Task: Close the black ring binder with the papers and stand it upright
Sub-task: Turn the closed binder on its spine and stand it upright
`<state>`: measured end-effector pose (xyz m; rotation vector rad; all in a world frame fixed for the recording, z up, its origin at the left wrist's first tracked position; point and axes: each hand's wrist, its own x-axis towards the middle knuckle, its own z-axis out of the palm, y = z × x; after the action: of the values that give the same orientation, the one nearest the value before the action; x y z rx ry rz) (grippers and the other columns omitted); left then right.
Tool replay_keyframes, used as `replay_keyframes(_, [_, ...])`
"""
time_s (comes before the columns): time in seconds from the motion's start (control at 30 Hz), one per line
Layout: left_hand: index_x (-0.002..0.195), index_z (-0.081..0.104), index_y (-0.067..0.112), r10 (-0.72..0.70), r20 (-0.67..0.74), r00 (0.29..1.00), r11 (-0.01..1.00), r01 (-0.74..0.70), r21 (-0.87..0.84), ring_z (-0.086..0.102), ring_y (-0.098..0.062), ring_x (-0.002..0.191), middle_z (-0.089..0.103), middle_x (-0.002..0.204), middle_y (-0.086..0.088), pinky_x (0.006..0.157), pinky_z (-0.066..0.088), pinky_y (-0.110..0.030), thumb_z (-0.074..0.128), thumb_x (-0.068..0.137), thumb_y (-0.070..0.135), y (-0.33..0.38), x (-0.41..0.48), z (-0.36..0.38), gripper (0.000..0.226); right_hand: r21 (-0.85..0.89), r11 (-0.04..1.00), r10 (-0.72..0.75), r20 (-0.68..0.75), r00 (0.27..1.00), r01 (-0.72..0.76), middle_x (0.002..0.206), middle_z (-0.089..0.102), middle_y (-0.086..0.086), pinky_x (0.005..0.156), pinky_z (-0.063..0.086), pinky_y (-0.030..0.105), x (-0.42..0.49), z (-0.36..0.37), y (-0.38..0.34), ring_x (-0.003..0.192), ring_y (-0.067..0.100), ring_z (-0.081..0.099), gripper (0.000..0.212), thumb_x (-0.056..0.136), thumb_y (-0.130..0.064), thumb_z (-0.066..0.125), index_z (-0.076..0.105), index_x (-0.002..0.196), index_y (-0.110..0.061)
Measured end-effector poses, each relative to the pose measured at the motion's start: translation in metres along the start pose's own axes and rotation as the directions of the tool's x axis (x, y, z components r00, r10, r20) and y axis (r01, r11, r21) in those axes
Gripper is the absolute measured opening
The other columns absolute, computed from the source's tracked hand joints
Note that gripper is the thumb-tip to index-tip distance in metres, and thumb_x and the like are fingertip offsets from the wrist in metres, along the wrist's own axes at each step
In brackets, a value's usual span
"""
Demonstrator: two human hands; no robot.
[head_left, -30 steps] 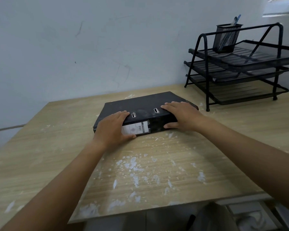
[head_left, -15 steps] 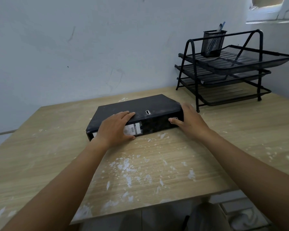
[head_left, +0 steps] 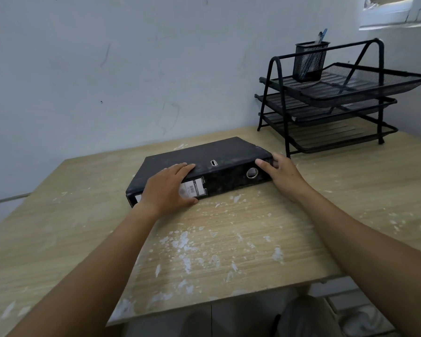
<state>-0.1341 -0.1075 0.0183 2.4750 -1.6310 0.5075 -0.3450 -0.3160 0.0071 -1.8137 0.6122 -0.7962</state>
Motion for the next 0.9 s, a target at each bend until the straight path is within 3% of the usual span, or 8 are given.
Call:
replay_keyframes(0.17, [0.144,0.030,0.029,-0.033,-0.085,0.996,0.999,0.032,-0.016,0.048,-0.019,0.130,0.045,0.146,0.005,0.099,0.045,-0.038,0.068,0.062,0.071,-0.003,-0.004,-0.003,0.100,0.052,0.999,-0.003,-0.030,1.000,0.004,0.104,0.071,0.007,0.096,0.051,0.045,0.008,0.002,-0.027,0.104,0.027,0.067,0.012,0.091,-0.020,0.065,0.064,0.103,-0.020])
replay_keyframes(0.3, [0.146,0.028,0.024,-0.080,-0.158,0.984,0.997,0.078,-0.021,0.051,-0.026,0.125,0.049,0.141,-0.003,0.099,0.046,-0.043,0.074,0.062,0.062,-0.005,-0.013,-0.005,0.103,0.000,0.999,-0.052,-0.074,0.996,0.053,0.101,0.072,0.006,0.086,0.052,0.034,0.018,0.006,-0.056,0.100,0.025,0.068,0.019,0.089,-0.021,0.068,0.066,0.105,-0.012])
replay_keyframes(0.47, [0.138,0.038,0.017,-0.215,-0.241,0.946,0.972,0.184,-0.145,0.055,-0.030,0.119,0.055,0.134,-0.007,0.094,0.047,-0.046,0.074,0.068,0.050,-0.006,-0.017,-0.011,0.086,-0.084,0.989,-0.133,-0.145,0.980,0.121,0.102,0.071,0.019,0.088,0.051,0.047,0.028,0.019,-0.103,0.098,0.033,0.065,0.033,0.084,-0.027,0.073,0.065,0.100,0.001])
replay_keyframes(0.63, [0.134,0.041,0.022,-0.381,-0.323,0.866,0.905,0.279,-0.320,0.062,-0.027,0.105,0.061,0.124,-0.003,0.079,0.050,-0.041,0.071,0.068,0.060,-0.007,-0.019,-0.023,0.083,-0.187,0.949,-0.288,-0.192,0.938,0.253,0.092,0.066,-0.002,0.064,0.040,0.019,0.039,0.044,-0.155,0.087,0.018,0.062,0.028,0.082,-0.031,0.074,0.064,0.100,-0.012])
replay_keyframes(0.73, [0.132,0.038,0.026,-0.461,-0.336,0.821,0.850,0.300,-0.433,0.062,-0.022,0.102,0.060,0.121,0.002,0.074,0.050,-0.036,0.073,0.064,0.060,-0.011,-0.021,-0.028,0.084,-0.214,0.917,-0.377,-0.190,0.907,0.336,0.115,0.064,0.002,0.082,0.041,0.015,0.044,0.066,-0.181,0.108,0.019,0.059,0.042,0.084,-0.030,0.073,0.060,0.119,-0.012])
replay_keyframes(0.8, [0.132,0.037,0.027,-0.519,-0.335,0.787,0.801,0.310,-0.512,0.062,-0.022,0.102,0.060,0.121,0.004,0.075,0.050,-0.036,0.073,0.062,0.057,-0.015,-0.023,-0.030,0.084,-0.178,0.918,-0.386,-0.201,0.901,0.354,0.152,0.037,0.008,0.102,0.028,0.018,0.044,0.085,-0.196,0.136,0.020,0.038,0.067,0.085,-0.029,0.072,0.041,0.142,-0.012])
replay_keyframes(0.87, [0.131,0.036,0.030,-0.578,-0.324,0.749,0.747,0.326,-0.579,0.062,-0.021,0.104,0.059,0.123,0.006,0.077,0.050,-0.036,0.073,0.061,0.056,-0.019,-0.026,-0.033,0.084,-0.102,0.933,-0.360,-0.224,0.906,0.346,0.164,0.003,0.004,0.099,0.013,0.009,0.042,0.107,-0.208,0.146,0.015,0.015,0.088,0.087,-0.030,0.070,0.014,0.153,-0.014])
replay_keyframes(0.9, [0.131,0.036,0.031,-0.594,-0.316,0.740,0.727,0.326,-0.604,0.061,-0.020,0.104,0.059,0.122,0.007,0.078,0.050,-0.036,0.074,0.061,0.055,-0.018,-0.025,-0.033,0.083,-0.060,0.940,-0.341,-0.237,0.909,0.337,0.164,-0.004,0.004,0.096,0.008,0.006,0.041,0.116,-0.211,0.147,0.014,0.009,0.094,0.088,-0.030,0.069,0.005,0.155,-0.014])
